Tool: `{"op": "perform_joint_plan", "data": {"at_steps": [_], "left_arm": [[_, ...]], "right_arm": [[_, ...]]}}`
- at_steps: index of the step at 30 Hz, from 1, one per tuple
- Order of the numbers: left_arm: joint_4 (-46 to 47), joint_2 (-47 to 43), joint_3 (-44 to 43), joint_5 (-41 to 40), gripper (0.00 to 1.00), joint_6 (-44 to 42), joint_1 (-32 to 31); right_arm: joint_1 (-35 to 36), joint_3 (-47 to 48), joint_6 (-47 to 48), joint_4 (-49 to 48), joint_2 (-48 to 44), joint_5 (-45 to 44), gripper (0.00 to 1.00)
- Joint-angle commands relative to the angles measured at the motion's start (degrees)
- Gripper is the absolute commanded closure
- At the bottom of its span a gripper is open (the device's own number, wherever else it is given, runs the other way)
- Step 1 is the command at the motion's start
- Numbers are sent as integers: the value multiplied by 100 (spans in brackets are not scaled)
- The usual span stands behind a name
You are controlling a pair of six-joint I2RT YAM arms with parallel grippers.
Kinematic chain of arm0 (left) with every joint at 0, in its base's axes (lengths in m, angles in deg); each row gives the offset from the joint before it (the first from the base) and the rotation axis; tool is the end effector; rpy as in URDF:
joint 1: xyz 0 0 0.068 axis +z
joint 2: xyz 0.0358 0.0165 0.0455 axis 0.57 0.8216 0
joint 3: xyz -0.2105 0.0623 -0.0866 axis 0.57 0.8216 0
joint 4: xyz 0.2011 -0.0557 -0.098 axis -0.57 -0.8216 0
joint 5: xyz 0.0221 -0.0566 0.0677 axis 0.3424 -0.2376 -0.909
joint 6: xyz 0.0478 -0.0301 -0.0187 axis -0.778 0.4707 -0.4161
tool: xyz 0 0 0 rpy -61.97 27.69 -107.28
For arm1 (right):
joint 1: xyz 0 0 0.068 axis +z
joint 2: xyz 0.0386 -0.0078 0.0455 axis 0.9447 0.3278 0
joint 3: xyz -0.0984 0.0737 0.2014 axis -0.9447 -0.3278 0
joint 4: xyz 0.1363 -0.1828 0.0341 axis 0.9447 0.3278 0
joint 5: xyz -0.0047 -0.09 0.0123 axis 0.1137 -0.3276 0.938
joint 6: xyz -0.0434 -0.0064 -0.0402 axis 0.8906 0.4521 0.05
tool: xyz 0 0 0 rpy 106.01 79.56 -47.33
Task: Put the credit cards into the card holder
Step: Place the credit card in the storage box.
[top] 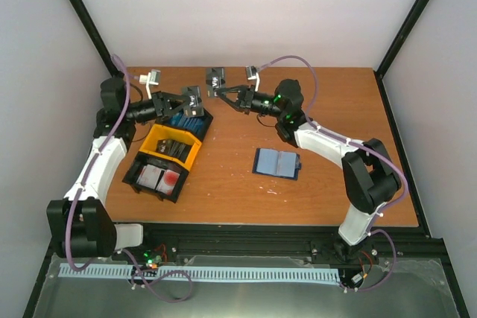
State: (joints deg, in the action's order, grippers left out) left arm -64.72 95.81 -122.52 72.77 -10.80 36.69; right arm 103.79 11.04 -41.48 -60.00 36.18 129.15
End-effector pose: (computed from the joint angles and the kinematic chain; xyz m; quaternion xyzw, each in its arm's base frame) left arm 0.2631 -0.0318 0.3100 0.0548 0.7331 -0.6083 0.2991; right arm 0.2916 0.2270 0.3007 -0.1147 0.6339 0.7234 0.2486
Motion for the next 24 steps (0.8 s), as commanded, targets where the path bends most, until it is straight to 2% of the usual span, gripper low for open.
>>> {"op": "perform_joint_plan", "data": {"at_steps": [1,5,8,13,20,24], "left_arm": [[-1125,-101,-210,-688,99,-672,344],[-2791,-280,-574,-3311,99,-1419,438],[-3295,-408,-576,-4485,99,-1557,438],[-3461,-651,-460,-5105,99,-1582,435],[-3655,-856,-384,-5359,99,-1569,434],[-3702,-997,-338,-5317,99,-1615,437]], "right_arm": [[56,372,722,1527,191,-359,97],[258,1036,1882,3971,562,-967,97],[590,1718,2521,5183,976,-1239,97],[1188,2608,2900,6193,1724,-1356,97],[1837,3862,2929,6967,2851,-1489,97],[2038,4721,2845,7299,3450,-1895,97]]}}
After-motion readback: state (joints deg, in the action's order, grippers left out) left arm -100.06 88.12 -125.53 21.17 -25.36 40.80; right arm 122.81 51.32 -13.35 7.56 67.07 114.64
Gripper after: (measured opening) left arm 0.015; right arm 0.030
